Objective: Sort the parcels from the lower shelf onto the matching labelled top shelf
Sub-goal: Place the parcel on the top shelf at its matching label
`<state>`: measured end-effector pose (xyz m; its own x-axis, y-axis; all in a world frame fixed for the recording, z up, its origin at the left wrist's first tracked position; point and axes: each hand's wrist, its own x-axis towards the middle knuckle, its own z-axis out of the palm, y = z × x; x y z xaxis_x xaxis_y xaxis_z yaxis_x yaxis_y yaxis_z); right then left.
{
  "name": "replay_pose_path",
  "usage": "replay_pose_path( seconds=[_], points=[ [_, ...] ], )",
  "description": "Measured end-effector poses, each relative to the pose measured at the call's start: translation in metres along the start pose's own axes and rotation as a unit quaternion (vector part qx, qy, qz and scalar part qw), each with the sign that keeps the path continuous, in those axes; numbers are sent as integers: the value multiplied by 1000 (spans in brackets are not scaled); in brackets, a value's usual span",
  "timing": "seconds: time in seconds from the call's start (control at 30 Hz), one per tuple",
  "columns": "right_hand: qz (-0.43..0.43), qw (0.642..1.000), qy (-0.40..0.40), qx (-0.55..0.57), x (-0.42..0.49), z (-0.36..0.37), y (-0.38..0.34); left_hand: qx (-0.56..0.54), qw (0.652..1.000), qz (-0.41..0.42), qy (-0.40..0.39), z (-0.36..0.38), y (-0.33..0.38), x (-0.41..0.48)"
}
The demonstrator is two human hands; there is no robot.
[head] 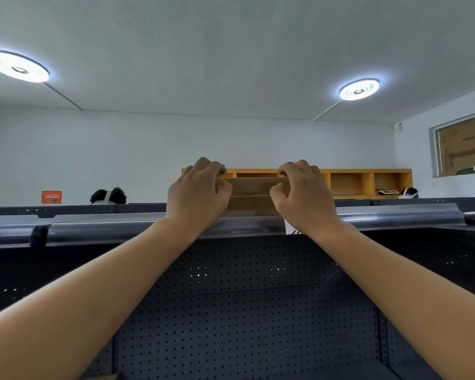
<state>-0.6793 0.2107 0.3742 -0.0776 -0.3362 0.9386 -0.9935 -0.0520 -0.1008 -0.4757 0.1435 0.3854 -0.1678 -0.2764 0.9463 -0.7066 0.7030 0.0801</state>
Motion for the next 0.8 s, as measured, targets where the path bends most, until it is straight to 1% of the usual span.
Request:
replay_pose_path(
  seconds=[0.1,0.23,0.3,0.43,0.53,0.73,0.8],
  points=[
    [2,998,-19,58,-16,0,-6,-13,1000,10,-6,-8,-1,-20],
    [-16,994,-6,106,-39,2,-11,-18,999,26,-36,-13,-12,-51],
    [-26,994,-6,105,-53,4,-11,-16,998,38,-50,-15,-19,-70],
    [-43,995,-35,85,-79,12,-7,32,994,87,-62,-21,-37,-107],
    [-58,995,-51,70,-96,20,-8,54,991,96,-74,-24,-46,-120],
    [-89,995,-24,45,-129,36,-23,77,988,109,-81,-31,-70,-149],
    [-91,994,-27,49,-141,42,-31,87,986,112,-90,-33,-84,-166]
  ],
)
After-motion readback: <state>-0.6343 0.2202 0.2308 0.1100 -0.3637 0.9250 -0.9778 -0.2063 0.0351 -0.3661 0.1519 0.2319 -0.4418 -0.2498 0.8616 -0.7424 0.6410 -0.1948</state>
